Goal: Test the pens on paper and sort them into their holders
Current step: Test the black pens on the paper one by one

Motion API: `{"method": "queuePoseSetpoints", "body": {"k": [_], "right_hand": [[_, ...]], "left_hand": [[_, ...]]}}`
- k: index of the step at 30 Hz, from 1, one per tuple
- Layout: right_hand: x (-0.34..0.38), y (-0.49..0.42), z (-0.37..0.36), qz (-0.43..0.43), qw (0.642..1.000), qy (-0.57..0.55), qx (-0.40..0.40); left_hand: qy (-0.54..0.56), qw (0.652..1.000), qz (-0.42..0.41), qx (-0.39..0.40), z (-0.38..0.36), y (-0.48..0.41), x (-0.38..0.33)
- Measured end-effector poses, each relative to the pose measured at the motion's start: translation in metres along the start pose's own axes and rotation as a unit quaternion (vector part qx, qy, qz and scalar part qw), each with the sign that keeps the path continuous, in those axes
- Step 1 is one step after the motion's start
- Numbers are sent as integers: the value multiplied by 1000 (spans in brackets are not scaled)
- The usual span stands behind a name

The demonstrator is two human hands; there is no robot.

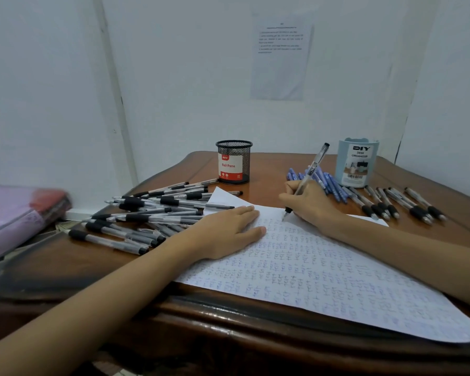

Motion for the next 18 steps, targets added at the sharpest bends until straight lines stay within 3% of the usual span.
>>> {"method": "queuePoseSetpoints", "body": {"k": [5,13,18], "right_hand": [[5,3,2,-22,993,-109,28],[3,0,27,-84,984,-151,-48],[0,0,23,-104,977,-186,-18]], "left_hand": [[2,1000,5,0,0,-1,1],[1,1000,-1,2,0,0,1],[3,1000,-2,3,1,-1,1]]}}
Point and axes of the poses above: each hand's wrist, its own y-axis away from the middle knuckle, its own z-axis out of the back of the hand, x = y × z, the point moved 5 cm from there along -y, towards the middle knuckle, and after that the axes turned 5 degrees about y, right-handed, at the moved point
